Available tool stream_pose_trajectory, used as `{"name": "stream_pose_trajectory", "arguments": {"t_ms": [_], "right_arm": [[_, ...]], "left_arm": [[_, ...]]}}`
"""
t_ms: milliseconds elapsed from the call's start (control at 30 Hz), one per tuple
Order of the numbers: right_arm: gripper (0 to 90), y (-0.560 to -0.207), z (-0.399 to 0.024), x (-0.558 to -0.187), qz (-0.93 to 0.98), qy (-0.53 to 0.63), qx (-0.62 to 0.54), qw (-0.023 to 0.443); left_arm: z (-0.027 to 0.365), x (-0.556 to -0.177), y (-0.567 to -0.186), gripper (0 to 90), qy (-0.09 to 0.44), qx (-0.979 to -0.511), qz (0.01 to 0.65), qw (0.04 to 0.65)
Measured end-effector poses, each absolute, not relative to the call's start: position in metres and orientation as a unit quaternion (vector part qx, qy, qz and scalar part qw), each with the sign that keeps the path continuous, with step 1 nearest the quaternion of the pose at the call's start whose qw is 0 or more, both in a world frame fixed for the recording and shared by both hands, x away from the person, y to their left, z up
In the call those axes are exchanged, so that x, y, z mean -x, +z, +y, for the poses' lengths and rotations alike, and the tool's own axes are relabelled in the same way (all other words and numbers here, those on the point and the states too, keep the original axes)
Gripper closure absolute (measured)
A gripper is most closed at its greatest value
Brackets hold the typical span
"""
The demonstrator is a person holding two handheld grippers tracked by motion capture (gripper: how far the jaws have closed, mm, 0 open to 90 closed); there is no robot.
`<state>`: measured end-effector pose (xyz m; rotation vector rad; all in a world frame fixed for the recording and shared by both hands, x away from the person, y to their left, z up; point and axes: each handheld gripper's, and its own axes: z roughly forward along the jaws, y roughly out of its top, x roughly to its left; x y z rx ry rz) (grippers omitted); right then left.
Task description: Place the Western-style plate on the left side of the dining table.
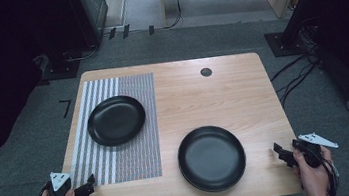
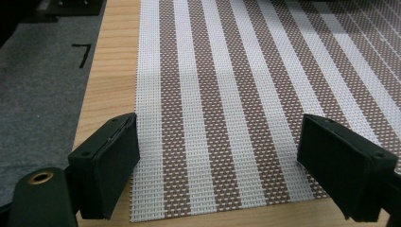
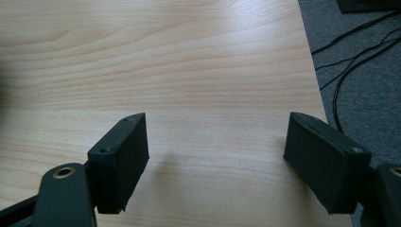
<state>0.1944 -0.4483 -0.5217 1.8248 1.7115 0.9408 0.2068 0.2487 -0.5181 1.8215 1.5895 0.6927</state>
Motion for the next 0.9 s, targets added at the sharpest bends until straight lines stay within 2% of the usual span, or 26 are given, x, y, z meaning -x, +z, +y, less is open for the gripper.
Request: {"name": "stream_pose_trajectory", "arguments": {"t_ms": [233,900], "right_arm": [[22.0,-0.525,-0.434,-0.192,0.650,0.299,-0.642,0.277],[19.4,-0.525,-0.433,-0.192,0.653,0.300,-0.641,0.271]], "left_arm": [[0.247,-0.207,-0.519,11.7,0.266,-0.689,0.601,0.305],[0.247,-0.205,-0.522,11.2,0.274,-0.686,0.595,0.315]]}}
